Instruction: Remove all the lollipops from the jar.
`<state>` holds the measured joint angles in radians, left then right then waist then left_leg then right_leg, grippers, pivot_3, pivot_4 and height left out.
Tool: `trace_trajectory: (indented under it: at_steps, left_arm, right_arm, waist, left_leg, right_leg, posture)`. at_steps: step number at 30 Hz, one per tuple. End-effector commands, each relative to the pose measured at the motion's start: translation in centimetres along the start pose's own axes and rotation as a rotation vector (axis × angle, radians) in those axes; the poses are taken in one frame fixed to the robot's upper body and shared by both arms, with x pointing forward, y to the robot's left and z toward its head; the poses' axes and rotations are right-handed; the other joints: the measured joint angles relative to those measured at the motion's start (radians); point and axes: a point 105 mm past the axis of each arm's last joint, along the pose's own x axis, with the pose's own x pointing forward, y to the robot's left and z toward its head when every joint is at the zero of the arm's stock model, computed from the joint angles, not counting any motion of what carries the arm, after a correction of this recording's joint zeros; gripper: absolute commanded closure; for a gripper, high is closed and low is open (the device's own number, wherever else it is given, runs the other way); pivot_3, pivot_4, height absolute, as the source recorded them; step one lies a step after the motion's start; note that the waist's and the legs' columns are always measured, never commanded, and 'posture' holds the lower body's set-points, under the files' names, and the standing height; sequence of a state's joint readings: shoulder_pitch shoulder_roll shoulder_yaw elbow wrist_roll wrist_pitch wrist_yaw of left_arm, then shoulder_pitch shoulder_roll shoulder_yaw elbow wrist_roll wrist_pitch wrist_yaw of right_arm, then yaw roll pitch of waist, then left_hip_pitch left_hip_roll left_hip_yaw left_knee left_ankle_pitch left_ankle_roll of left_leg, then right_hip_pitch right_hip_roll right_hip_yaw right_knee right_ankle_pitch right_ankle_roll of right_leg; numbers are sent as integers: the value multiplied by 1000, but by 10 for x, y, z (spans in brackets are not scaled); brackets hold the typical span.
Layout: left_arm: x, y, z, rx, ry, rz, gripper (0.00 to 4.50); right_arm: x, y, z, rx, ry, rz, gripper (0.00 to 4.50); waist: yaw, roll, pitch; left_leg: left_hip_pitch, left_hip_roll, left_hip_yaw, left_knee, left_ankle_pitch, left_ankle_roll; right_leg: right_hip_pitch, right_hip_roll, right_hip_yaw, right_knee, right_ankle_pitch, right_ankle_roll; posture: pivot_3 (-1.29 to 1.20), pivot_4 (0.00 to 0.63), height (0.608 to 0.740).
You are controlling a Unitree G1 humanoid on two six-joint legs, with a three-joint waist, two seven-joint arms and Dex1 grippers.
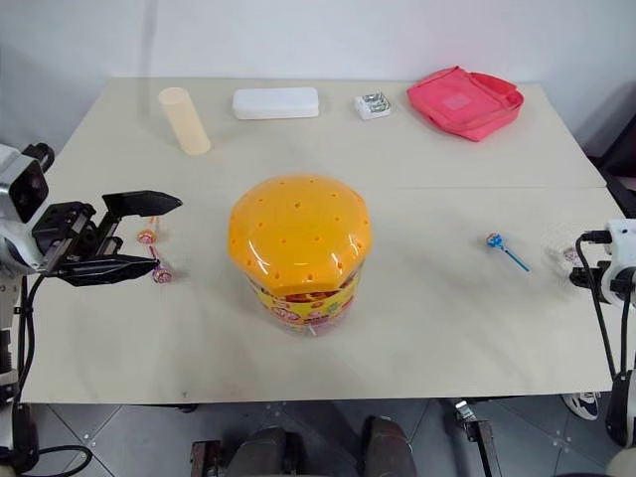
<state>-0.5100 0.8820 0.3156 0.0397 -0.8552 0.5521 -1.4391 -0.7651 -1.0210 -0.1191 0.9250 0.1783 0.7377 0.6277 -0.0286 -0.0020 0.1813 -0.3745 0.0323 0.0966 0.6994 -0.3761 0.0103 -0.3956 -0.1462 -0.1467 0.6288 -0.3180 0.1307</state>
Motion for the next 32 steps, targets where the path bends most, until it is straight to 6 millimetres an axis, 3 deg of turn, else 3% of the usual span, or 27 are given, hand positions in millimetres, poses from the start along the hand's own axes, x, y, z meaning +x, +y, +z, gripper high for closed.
trace_trajectory:
  at_steps: [1, 7, 12, 16, 17, 20, 23, 26, 32]
  left_arm:
    - [-4, 4, 7, 22, 32, 80, 0]
    - [-11, 26, -10, 13, 123, 263, 0]
    - [-11, 29, -21, -23, 151, 284, 0]
    - [-17, 34, -31, -62, 170, 320, 0]
    - [-19, 32, -34, -57, 170, 321, 0]
    - [-21, 29, -39, -65, 169, 322, 0]
    - [-27, 13, -54, -126, 142, 318, 0]
    - [-30, -5, -71, -167, 140, 321, 0]
    - [-22, -25, -69, -141, 120, 298, 0]
  right_arm:
    - [-8, -2, 13, 9, -63, 5, 1915]
    - [-33, 14, 32, -33, -208, 123, 17]
    - [-77, 68, 54, -161, -452, 425, 17]
    - [-98, 115, 43, -309, -528, 672, 17]
    - [-107, 140, 36, -353, -551, 812, 17]
    - [-124, 180, 11, -474, -542, 1072, 17]
    - [-102, 199, -30, -643, -384, 1158, 17]
    - [-89, 204, -28, -596, -448, 1140, 17]
    - [-78, 207, -31, -571, -483, 1102, 17]
  waist:
    - [1, 0, 0]
    - [6, 0, 0]
    - [9, 0, 0]
    - [15, 0, 0]
    - [16, 0, 0]
    - [24, 0, 0]
    - [26, 0, 0]
    - [28, -1, 0]
    - [39, -1, 0]
  left_leg:
    - [0, 0, 0, 0, 0, 0]
    - [0, 0, -1, 0, 0, 0]
    - [0, 0, -1, 0, 0, 0]
    - [1, 0, 0, 0, 0, 0]
    - [1, 0, 0, 0, 0, 0]
    - [1, 0, 0, 0, 0, 0]
    - [2, 0, 0, 1, 0, 0]
    - [3, -1, 0, 1, 0, 0]
    - [3, 0, -2, 3, 0, 0]
  right_leg:
    - [0, 0, 0, 0, 0, 0]
    - [0, 0, 0, 0, 0, 0]
    - [0, 0, 0, 0, 0, 0]
    - [1, 0, 0, 0, 0, 0]
    - [1, 0, 0, 0, 0, 0]
    - [1, 0, 0, 0, 0, 0]
    - [2, 0, 0, -1, 0, 0]
    - [3, 0, 0, -1, 0, 1]
    - [4, 0, 0, 0, 0, 1]
  posture:
    - [0, 150, 740]
    - [0, 150, 740]
    - [0, 150, 740]
    - [0, 150, 740]
    - [0, 150, 740]
    - [0, 150, 740]
    - [0, 150, 740]
    - [0, 150, 740]
    - [0, 150, 740]
